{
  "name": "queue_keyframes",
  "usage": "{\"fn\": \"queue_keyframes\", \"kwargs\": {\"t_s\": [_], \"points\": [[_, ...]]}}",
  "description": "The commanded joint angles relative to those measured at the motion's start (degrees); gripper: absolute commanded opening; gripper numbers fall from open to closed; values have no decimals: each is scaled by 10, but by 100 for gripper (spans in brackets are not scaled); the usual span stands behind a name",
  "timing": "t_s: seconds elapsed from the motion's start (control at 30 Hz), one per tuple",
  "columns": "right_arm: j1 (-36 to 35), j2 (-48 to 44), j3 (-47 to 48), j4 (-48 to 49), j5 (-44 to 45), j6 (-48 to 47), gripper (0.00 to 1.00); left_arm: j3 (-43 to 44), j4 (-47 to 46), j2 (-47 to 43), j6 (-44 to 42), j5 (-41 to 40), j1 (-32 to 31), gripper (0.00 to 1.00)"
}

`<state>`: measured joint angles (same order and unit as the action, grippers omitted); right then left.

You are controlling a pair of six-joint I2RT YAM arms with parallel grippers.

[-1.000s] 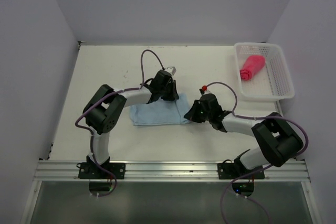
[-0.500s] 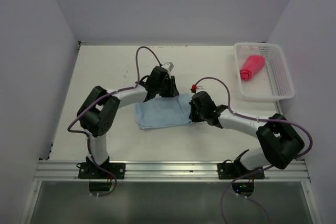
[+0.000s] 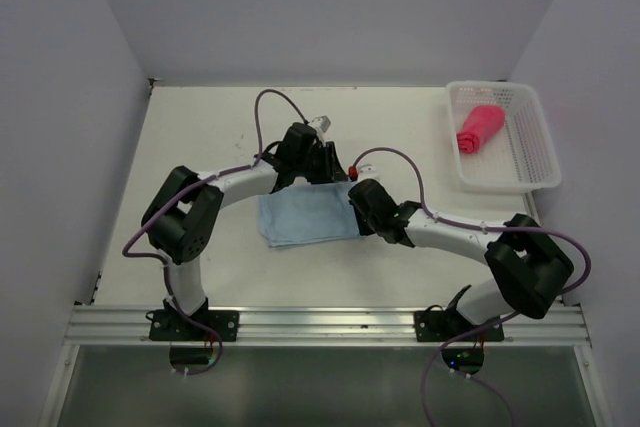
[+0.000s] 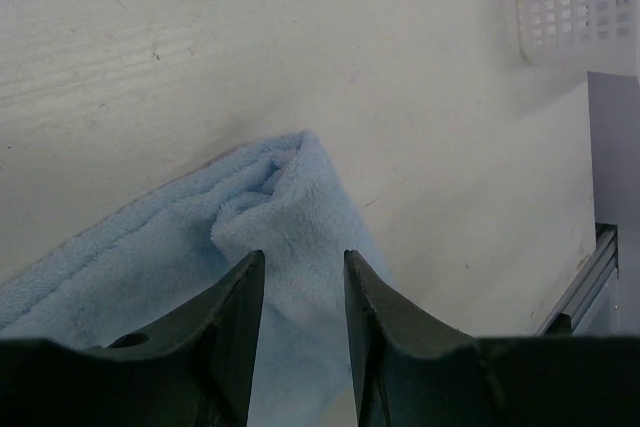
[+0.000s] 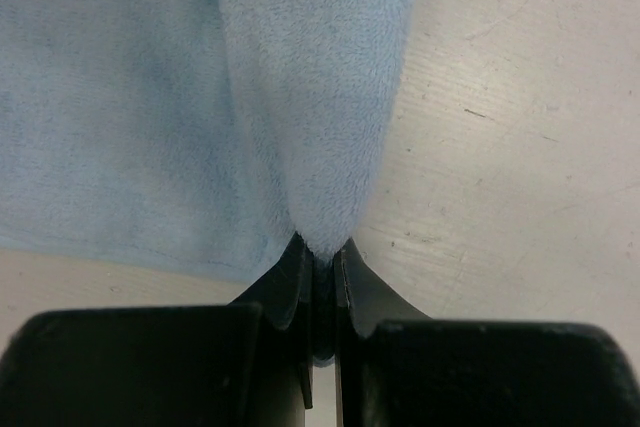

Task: Roll the towels
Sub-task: Roll the towel

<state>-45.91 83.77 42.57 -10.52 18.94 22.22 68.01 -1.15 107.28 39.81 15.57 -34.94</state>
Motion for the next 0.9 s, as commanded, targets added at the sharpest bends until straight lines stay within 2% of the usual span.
{"fn": "queue_keyframes", "kwargs": {"t_s": [0.0, 0.13, 0.2, 0.3, 0.63, 0.7, 0.87], "points": [[-5, 5, 20, -5, 34, -7, 0, 21, -8, -19, 28, 30, 3, 42], [-8, 10, 19, 5, 32, 2, 0, 39, 38, -7, 22, 8, -6, 48], [-11, 11, 21, 8, 31, 2, 0, 45, 44, 4, 22, 3, -8, 56], [-14, 10, 20, 11, 35, 5, 0, 63, 59, 22, 19, -7, -16, 61], [-16, 2, 5, 30, 34, 17, 0, 90, 62, 65, 31, -15, -32, 65], [-16, 3, 2, 35, 33, 19, 0, 97, 70, 76, 27, -26, -36, 68], [-19, 5, 1, 45, 29, 14, 0, 147, 120, 106, 3, -62, -50, 69]]}}
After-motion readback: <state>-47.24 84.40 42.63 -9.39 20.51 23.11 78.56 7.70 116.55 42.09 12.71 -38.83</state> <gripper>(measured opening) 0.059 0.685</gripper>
